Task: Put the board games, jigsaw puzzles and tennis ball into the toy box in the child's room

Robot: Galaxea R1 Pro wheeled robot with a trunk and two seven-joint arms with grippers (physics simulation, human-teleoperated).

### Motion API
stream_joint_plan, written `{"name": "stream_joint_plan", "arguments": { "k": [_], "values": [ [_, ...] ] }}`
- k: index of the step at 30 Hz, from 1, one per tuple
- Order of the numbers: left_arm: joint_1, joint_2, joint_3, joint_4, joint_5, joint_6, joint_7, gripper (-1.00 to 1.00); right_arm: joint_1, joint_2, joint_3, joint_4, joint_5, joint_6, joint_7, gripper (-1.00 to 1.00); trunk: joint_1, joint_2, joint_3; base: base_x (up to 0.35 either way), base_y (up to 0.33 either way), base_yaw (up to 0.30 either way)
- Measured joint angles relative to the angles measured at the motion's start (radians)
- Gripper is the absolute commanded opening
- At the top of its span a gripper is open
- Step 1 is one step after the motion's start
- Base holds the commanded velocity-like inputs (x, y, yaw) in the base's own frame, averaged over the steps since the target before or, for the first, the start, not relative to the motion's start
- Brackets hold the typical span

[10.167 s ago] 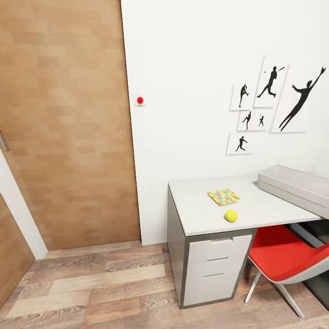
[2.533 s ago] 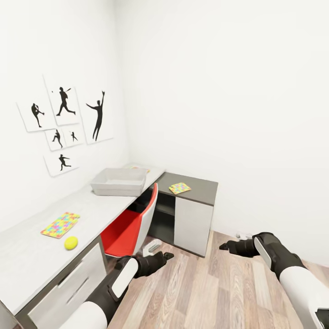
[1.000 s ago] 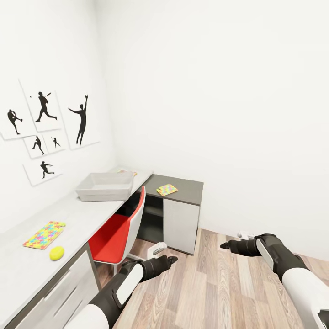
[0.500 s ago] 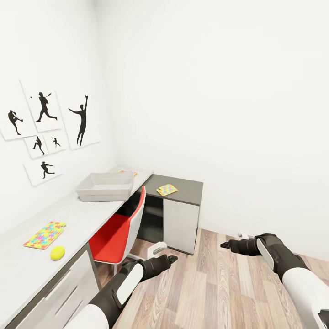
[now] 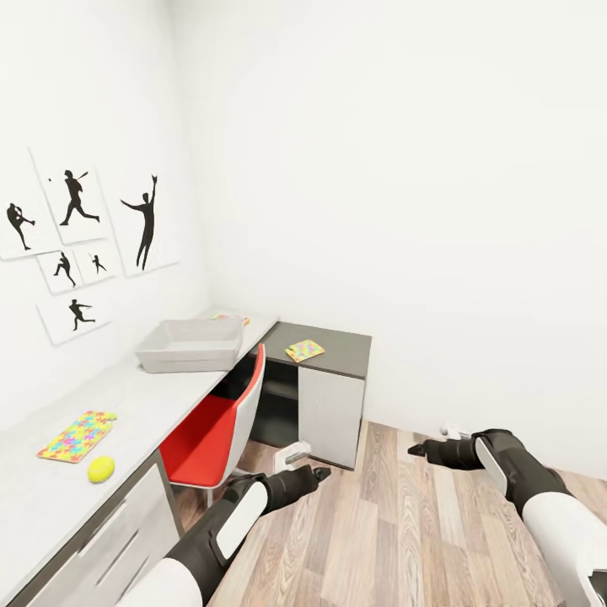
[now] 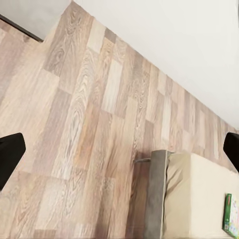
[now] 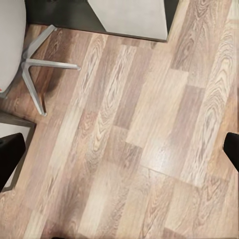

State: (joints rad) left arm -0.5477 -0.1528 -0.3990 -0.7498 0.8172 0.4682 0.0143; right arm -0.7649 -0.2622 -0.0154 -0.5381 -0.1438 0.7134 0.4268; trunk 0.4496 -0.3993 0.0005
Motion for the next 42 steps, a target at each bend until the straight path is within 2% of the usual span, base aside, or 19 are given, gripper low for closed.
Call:
{"name": "stream_joint_plan", "arguments": {
  "k": [1,5,10,12,19,27,35,42],
  "values": [
    [0.0,0.0,0.0,0.0,0.0,0.0,0.0,1.0,0.0,-0.001,0.0,0.0,-0.001,0.0,0.0,1.0,0.0,0.0,0.0,0.0,0.0,-0.19],
    [-0.002,0.0,-0.04,-0.025,-0.011,0.004,0.023,1.0,-0.003,-0.003,-0.001,0.001,-0.003,0.001,0.0,1.0,0.0,0.0,0.0,0.0,0.0,-0.225],
    [-0.003,-0.004,-0.053,-0.042,-0.012,0.011,0.051,1.0,-0.005,-0.008,-0.002,0.001,-0.004,0.002,-0.001,1.0,0.0,0.0,0.0,0.0,0.0,-0.253],
    [-0.003,-0.005,-0.056,-0.047,-0.006,0.012,0.06,1.0,-0.006,-0.012,-0.002,0.002,-0.004,0.002,-0.001,1.0,0.0,0.0,0.0,0.0,0.0,-0.264],
    [-0.004,-0.002,-0.067,-0.062,0.073,0.017,0.09,1.0,-0.009,-0.028,-0.002,0.003,-0.007,0.021,-0.001,1.0,0.0,0.0,0.0,0.0,0.0,-0.273],
    [-0.004,-0.001,-0.073,-0.067,0.112,0.018,0.1,1.0,-0.011,-0.034,-0.003,0.003,-0.008,0.036,-0.001,1.0,0.0,0.0,0.0,0.0,0.0,-0.281],
    [-0.004,0.0,-0.074,-0.068,0.121,0.018,0.101,1.0,-0.012,-0.037,-0.003,0.002,-0.008,0.04,-0.001,1.0,0.0,0.0,0.0,0.0,0.0,-0.288],
    [-0.004,0.0,-0.074,-0.068,0.125,0.019,0.101,1.0,-0.013,-0.053,-0.003,0.003,-0.008,0.042,-0.002,1.0,0.0,0.0,0.0,0.0,0.0,-0.291]
  ]
}}
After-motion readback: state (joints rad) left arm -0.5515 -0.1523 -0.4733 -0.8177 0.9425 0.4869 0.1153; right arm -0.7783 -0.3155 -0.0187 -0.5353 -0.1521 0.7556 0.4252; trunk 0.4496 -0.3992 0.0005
